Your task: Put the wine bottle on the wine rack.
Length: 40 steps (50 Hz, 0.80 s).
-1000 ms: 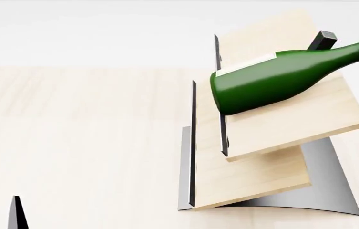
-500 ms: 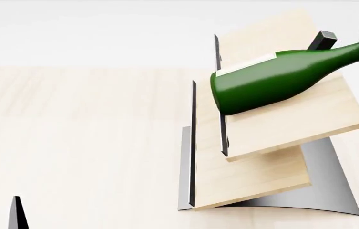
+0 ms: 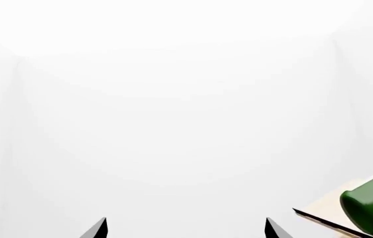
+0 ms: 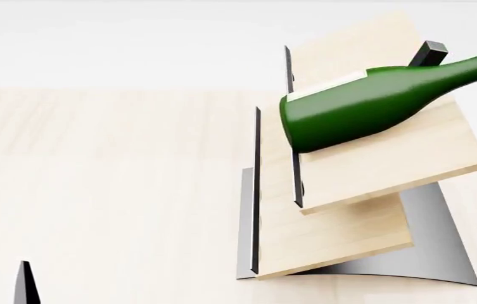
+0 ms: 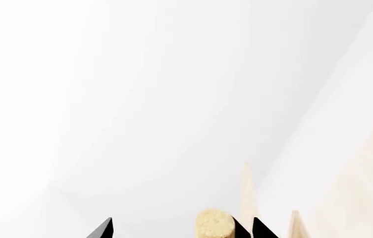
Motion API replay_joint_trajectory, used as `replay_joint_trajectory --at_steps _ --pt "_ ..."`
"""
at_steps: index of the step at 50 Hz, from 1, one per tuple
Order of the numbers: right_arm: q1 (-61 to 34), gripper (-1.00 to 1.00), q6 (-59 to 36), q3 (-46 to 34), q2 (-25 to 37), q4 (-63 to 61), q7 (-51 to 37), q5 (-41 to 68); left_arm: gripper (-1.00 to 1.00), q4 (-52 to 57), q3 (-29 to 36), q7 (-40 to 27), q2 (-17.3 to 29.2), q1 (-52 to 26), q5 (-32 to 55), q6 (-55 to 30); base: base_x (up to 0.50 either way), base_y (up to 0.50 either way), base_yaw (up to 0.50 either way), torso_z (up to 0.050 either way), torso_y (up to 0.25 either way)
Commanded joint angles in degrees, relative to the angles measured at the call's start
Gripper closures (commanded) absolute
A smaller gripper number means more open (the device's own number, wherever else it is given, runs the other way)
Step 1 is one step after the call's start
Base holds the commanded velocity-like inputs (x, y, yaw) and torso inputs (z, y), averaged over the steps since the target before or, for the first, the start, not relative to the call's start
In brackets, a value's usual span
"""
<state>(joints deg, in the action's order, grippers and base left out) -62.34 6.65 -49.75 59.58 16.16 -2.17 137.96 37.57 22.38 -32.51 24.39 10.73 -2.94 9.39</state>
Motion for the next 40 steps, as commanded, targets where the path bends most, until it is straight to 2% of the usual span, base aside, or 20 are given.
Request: replay_joint_trajectory --at_steps 1,13,24,26,27,31,33,36,40 --pt "4.7 -1.0 4.4 2.3 4.8 -5.8 0.5 1.9 -1.0 0.0 0.3 0.0 0.0 -0.1 -0.1 -0.2 0.0 0.0 0.0 0.0 0.0" --pt "7.9 -1.0 6.4 3.3 6.5 -6.6 2.4 3.1 -1.0 0.0 0.4 -0.2 0.1 -0.1 -0.2 -0.1 0.0 0.0 0.0 0.0 0.0" --pt "17.9 -1.0 22.4 2.8 8.6 -13.4 4.9 -2.7 -1.0 0.1 0.5 -0.3 0.2 -0.2 -0.2 -0.2 0.0 0.0 0.0 0.0 0.0" --pt "19.5 -1.0 30.2 0.9 9.5 -16.8 0.9 -10.8 -1.0 -0.1 0.6 -0.3 0.2 -0.2 -0.3 -0.1 0.0 0.0 0.0 0.0 0.0" --pt "20.1 -1.0 35.1 -1.0 10.2 -18.9 -3.7 -18.7 -1.0 -0.1 0.7 -0.3 0.1 -0.2 -0.3 -0.2 0.0 0.0 0.0 0.0 0.0" --pt "22.1 -1.0 43.2 -3.1 11.8 -23.3 -9.1 -31.3 -1.0 -0.1 0.8 -0.3 0.2 -0.3 -0.3 -0.2 0.0 0.0 0.0 0.0 0.0" --pt "22.2 -1.0 44.6 -4.1 12.2 -23.7 -13.0 -36.9 -1.0 -0.1 0.8 -0.3 0.2 -0.3 -0.3 -0.3 0.0 0.0 0.0 0.0 0.0" --pt "22.0 -1.0 46.6 -6.0 12.8 -23.7 -25.2 -53.5 -1.0 -0.2 0.8 -0.3 0.2 -0.3 -0.3 -0.2 0.0 0.0 0.0 0.0 0.0" --pt "22.2 -1.0 46.9 -6.0 14.5 -25.9 -30.8 -60.7 -1.0 0.0 1.0 -0.4 0.2 -0.3 -0.4 -0.3 0.0 0.0 0.0 0.0 0.0"
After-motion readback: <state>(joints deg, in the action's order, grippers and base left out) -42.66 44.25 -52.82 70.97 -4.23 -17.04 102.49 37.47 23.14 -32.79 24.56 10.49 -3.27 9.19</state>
